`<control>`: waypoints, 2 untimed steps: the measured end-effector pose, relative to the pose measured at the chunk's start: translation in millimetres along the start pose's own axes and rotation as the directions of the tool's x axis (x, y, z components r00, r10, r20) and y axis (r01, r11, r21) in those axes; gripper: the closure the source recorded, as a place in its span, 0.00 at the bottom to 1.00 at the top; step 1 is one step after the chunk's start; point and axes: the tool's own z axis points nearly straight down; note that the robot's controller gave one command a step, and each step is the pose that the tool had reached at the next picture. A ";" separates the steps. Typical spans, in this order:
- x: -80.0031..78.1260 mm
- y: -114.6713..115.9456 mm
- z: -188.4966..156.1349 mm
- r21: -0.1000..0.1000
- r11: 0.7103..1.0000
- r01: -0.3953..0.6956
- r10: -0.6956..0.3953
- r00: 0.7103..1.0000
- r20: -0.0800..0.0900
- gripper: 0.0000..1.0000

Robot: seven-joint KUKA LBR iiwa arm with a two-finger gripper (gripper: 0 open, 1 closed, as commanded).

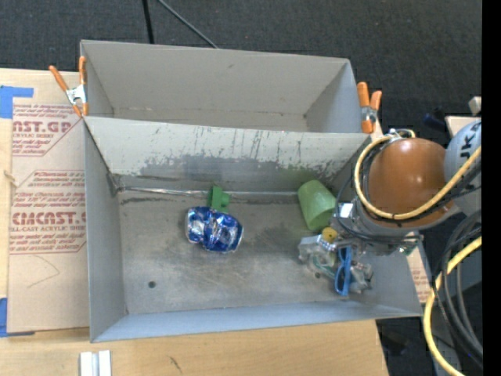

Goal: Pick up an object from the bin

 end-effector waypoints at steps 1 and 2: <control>-1.2 0.1 -1.5 0.000 1.000 -0.002 0.002 1.000 0.002 1.00; -14.0 -21.3 -111.4 0.014 1.000 0.018 -0.018 1.000 0.007 1.00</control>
Offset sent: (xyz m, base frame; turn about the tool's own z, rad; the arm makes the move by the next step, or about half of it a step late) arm 0.0000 0.0000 0.0000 0.0000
